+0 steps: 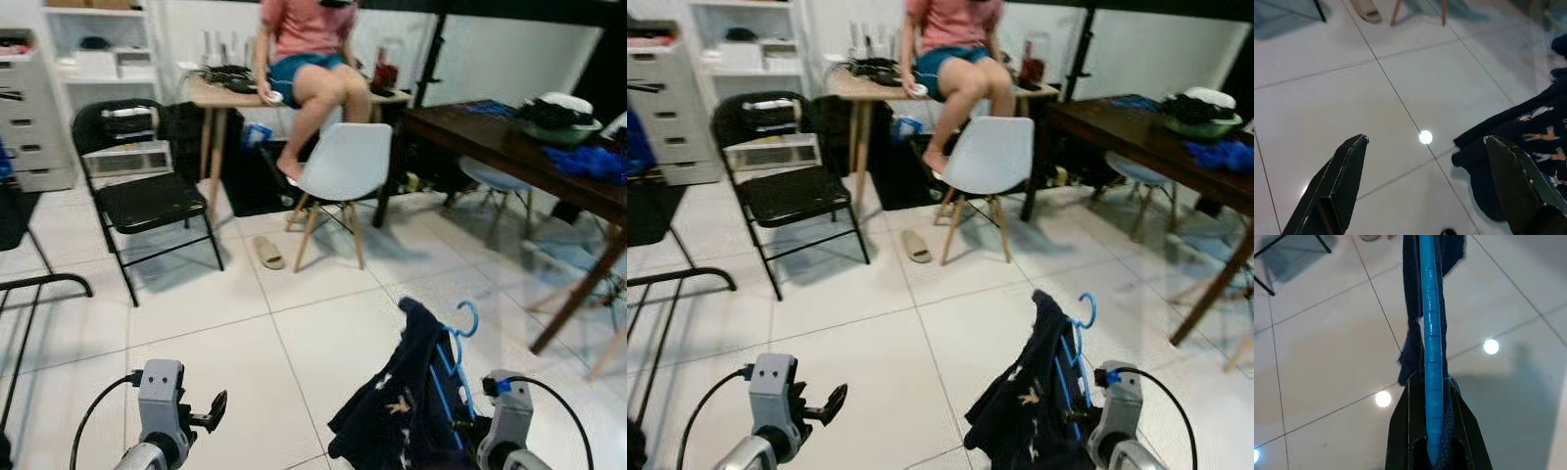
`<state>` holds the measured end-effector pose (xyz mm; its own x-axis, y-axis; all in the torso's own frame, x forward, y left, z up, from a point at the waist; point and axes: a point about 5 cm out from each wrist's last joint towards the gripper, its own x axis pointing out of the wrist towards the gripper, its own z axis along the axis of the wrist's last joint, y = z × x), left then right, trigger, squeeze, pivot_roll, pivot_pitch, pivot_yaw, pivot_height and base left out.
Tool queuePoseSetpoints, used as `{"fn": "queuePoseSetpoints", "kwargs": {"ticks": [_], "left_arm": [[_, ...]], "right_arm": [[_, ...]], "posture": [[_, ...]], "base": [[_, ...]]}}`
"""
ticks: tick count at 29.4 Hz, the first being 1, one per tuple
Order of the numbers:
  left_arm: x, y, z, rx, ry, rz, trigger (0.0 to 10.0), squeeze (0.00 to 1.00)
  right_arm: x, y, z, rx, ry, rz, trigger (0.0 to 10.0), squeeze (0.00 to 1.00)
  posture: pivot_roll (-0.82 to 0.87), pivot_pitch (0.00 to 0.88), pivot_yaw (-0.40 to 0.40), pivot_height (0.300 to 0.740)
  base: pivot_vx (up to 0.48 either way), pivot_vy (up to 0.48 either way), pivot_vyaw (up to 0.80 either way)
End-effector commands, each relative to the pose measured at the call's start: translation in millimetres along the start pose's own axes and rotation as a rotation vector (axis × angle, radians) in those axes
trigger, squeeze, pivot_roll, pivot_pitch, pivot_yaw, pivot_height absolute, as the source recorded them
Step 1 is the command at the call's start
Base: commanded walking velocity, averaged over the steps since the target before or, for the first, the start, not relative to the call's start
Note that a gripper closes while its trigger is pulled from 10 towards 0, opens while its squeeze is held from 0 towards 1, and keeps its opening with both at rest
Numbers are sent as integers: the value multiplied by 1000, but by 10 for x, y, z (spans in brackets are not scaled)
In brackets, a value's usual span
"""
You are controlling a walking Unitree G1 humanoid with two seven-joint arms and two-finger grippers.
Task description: Hang hanger
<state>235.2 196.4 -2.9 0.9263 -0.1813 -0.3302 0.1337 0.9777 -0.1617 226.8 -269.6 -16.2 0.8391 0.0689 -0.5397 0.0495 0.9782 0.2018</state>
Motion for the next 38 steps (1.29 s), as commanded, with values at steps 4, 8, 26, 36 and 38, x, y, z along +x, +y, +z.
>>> {"fn": "queuePoseSetpoints", "kwargs": {"ticks": [4,8,26,36,38], "left_arm": [[14,0,-15,7,-1,-13,10000,0],[16,-2,-18,6,-2,-17,10000,0],[-8,-2,-55,20,-9,-32,10000,0],[-27,-10,54,19,-46,-87,10000,0],[-16,-5,296,33,-116,-120,10000,0]], "right_arm": [[9,-22,61,3,-30,12,10000,0],[9,-26,64,5,-30,15,10000,0],[0,-16,41,-17,-20,53,10000,0],[-19,95,89,-229,41,243,10000,0],[-34,125,248,-242,15,320,10000,0]], "posture": [[-9,0,-55,740],[-11,0,-57,740],[-9,0,-58,740],[-1,0,-60,740],[-1,0,-61,740]], "base": [[0,0,-786],[0,0,-784],[0,0,-787],[0,0,-783],[0,0,-781]]}}
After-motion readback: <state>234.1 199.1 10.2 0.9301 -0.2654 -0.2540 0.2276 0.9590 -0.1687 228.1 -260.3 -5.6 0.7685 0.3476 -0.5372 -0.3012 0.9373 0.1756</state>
